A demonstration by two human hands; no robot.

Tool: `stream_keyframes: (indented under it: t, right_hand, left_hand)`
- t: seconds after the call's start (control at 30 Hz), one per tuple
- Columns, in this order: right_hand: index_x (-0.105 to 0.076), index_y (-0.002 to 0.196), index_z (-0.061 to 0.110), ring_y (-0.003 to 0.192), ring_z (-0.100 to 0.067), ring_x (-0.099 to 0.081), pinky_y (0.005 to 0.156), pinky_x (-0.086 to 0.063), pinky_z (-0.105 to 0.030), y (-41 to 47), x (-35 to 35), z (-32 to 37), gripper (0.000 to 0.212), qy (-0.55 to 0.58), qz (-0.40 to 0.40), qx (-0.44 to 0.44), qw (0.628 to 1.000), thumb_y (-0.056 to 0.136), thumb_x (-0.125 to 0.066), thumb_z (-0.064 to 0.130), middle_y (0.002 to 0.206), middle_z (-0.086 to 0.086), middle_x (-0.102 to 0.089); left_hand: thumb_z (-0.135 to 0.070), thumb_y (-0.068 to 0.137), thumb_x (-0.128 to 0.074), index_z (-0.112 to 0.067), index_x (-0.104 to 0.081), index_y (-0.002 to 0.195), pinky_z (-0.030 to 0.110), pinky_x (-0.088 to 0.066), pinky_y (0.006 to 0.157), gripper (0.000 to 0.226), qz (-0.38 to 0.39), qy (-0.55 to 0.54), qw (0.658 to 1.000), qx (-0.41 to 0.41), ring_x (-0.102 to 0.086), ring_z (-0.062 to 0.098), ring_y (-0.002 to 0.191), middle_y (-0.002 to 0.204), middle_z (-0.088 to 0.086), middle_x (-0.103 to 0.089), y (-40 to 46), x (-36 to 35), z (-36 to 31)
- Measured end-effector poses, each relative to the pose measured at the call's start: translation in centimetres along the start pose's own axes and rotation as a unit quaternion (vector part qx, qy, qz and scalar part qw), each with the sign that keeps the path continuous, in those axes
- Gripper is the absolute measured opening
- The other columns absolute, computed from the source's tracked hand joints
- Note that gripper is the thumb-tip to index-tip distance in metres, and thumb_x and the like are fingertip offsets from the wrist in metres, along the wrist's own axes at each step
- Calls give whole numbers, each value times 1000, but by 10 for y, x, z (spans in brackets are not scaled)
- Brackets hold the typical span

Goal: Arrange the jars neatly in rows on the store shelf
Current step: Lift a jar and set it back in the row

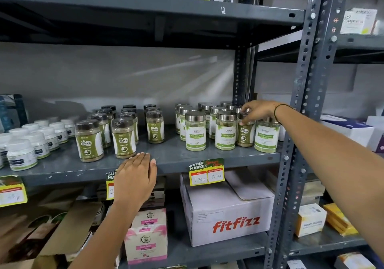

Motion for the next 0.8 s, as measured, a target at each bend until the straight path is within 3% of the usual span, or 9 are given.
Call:
stream_keyframes:
  t: [0.2,0.33,0.5,0.67,0.8]
  right_hand:
    - [-56,129,14,118,-26,-52,100,-42,-38,0,7,1,64,42,-31,0,999,73,-83,29,130,-9,-58]
    - [-57,128,18,107,-21,-53,92,-40,-33,-10,28,10,62,11,-79,11,997,73,-82,33,126,-4,-60]
    - [-58,129,18,117,-28,-55,100,-43,-38,-30,67,37,63,-24,-160,41,986,73,-82,33,129,-7,-61]
    - [-58,128,18,116,-28,-56,99,-44,-37,-48,96,75,63,-11,-225,96,970,72,-83,31,129,-8,-62]
    - [-58,127,21,108,-19,-55,93,-43,-31,-54,89,119,61,55,-209,168,962,72,-83,30,127,-2,-61]
  left_hand:
    - [-37,95,-33,-6,-69,111,41,-48,95,49,-2,0,1000,2,-64,26,106,112,12,-70,1,-2,1]
    - [-37,95,-34,-7,-69,110,40,-47,95,49,-5,-5,1000,4,-64,25,106,111,11,-71,0,-2,1]
    - [-38,95,-33,-7,-69,111,41,-46,98,50,2,-10,1000,5,-64,25,107,112,11,-70,1,-2,1]
    - [-38,95,-33,-8,-68,112,40,-46,98,49,7,-9,1000,2,-63,25,108,113,11,-70,0,1,1]
    - [-36,96,-36,-8,-68,111,40,-46,97,46,6,-12,1000,1,-64,25,107,112,11,-70,0,2,0]
Point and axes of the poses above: each hand's wrist, its own y-axis towards the middle knuckle, its own x-axis out of the back of the hand, z = x × y, the point moved 4 cm from there along y, towards the middle knuckle
